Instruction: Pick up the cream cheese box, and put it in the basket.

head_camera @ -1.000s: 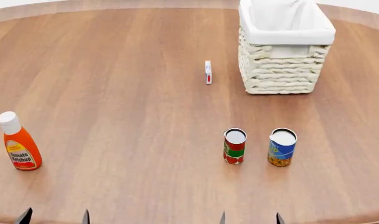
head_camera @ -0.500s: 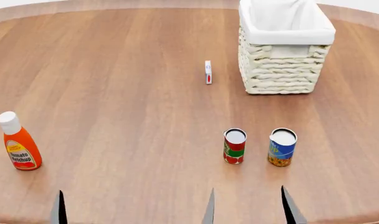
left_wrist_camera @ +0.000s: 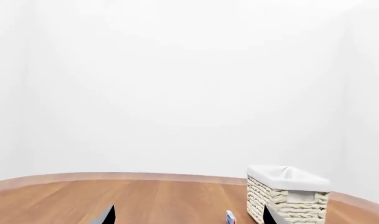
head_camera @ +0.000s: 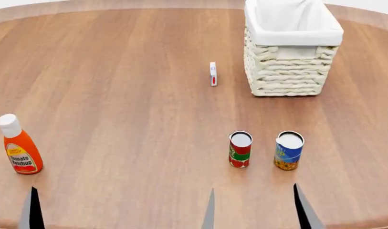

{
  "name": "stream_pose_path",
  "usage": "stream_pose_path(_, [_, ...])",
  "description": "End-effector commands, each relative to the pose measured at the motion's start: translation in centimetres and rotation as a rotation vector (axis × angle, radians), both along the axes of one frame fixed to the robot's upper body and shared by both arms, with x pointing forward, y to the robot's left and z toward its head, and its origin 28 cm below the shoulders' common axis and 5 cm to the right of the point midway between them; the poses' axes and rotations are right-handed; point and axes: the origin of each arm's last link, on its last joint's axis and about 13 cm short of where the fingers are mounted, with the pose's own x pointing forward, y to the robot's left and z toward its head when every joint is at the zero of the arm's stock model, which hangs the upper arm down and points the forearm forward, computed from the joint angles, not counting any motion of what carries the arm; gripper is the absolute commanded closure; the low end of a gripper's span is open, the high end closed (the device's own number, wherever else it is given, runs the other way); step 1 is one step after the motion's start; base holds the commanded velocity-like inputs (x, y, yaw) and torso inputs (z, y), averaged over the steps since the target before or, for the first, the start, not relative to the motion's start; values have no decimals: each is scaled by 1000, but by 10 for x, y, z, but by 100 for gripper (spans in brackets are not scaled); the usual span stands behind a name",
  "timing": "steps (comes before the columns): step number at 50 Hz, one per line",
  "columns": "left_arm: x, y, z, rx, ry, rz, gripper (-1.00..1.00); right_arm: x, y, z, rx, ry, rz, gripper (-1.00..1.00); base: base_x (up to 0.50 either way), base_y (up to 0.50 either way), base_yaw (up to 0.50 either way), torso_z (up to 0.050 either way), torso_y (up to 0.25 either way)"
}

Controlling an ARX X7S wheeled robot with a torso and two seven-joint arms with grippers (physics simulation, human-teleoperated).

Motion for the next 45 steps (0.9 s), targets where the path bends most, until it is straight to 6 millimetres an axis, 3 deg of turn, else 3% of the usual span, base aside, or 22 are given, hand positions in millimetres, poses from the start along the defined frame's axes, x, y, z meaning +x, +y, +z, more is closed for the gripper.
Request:
stream_pose_path(1, [-3,0,3,-1,-16,-1,-100,-3,0,4,3,-9,3,-100,0,0,0,0,0])
stream_pose_path(45, [-2,-2,1,7,-14,-10,-100,-3,0,3,-3,-11,8,-100,0,35,0,0,0])
